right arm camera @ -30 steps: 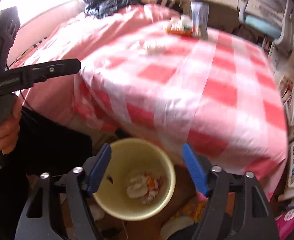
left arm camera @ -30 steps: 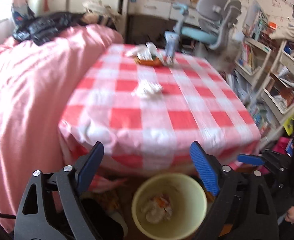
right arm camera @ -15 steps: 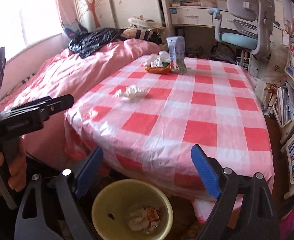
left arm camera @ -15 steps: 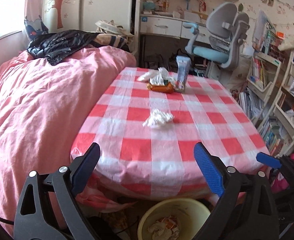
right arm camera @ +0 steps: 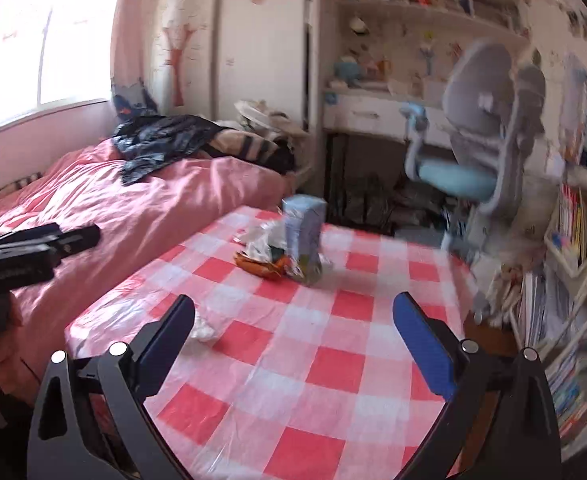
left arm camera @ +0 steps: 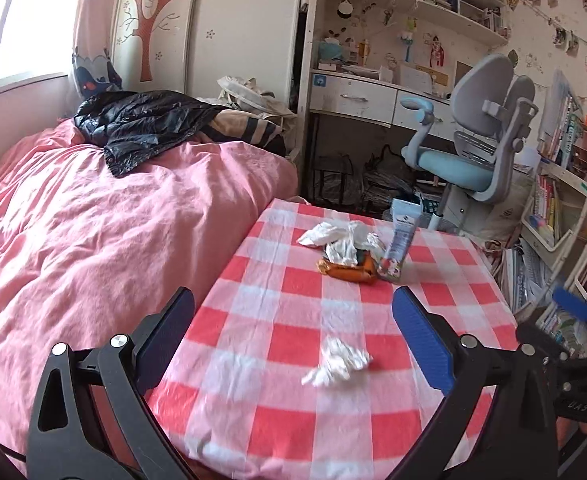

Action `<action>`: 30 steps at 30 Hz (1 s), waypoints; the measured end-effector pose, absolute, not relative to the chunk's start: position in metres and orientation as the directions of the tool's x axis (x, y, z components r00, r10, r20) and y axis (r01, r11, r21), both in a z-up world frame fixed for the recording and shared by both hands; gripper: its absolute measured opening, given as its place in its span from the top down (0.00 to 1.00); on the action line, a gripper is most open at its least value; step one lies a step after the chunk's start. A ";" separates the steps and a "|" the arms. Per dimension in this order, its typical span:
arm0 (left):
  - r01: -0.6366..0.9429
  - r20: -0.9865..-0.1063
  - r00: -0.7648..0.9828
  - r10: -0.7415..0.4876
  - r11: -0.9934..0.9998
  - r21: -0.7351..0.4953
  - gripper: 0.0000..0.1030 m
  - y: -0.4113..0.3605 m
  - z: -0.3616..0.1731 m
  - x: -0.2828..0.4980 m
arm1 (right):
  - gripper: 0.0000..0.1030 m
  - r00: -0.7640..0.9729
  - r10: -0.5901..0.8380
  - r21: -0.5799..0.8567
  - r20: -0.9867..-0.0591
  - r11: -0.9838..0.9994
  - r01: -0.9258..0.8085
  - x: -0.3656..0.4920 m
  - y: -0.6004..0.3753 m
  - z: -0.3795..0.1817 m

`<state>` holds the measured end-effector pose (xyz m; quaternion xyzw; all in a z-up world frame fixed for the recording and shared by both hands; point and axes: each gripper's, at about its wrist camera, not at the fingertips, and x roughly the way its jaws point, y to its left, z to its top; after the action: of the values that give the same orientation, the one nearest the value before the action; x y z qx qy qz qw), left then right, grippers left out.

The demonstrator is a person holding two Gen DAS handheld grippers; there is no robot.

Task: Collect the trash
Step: 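Move both open tools back over the table toward the remaining trash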

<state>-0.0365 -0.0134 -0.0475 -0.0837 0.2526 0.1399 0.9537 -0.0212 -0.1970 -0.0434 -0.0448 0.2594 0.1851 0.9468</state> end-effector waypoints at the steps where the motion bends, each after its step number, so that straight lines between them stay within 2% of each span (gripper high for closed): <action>1: -0.313 -0.514 0.828 0.225 0.945 -0.091 0.07 -0.010 -0.048 -0.030 | 0.07 0.783 0.334 0.052 -0.525 0.930 -0.363 -0.016 -0.201 -0.046; 3: -0.332 -0.550 0.805 0.223 0.938 -0.104 0.07 -0.002 -0.053 -0.016 | 0.07 0.781 0.358 0.086 -0.511 0.926 -0.368 -0.016 -0.204 -0.047; 5: -0.352 -0.578 0.784 0.224 0.929 -0.118 0.07 0.004 -0.058 -0.011 | 0.07 0.760 0.356 0.079 -0.543 0.923 -0.376 -0.013 -0.199 -0.052; 16: -0.332 -0.631 0.745 0.214 0.940 -0.074 0.07 -0.007 -0.074 0.011 | 0.08 0.748 0.350 0.012 -0.564 0.909 -0.416 -0.002 -0.192 -0.057; 25: -0.269 -0.655 0.737 0.168 0.961 -0.056 0.07 -0.014 -0.075 0.021 | 0.07 0.738 0.329 0.136 -0.588 0.941 -0.311 0.022 -0.221 -0.060; 30: -0.264 -0.668 0.728 0.155 0.962 -0.065 0.07 -0.008 -0.075 0.021 | 0.07 0.735 0.330 0.138 -0.592 0.940 -0.311 0.022 -0.214 -0.062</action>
<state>0.0211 -0.0078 -0.0751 -0.0778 0.3509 0.1130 0.9263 0.0223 -0.2142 -0.0617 0.0148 0.3207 0.1723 0.9313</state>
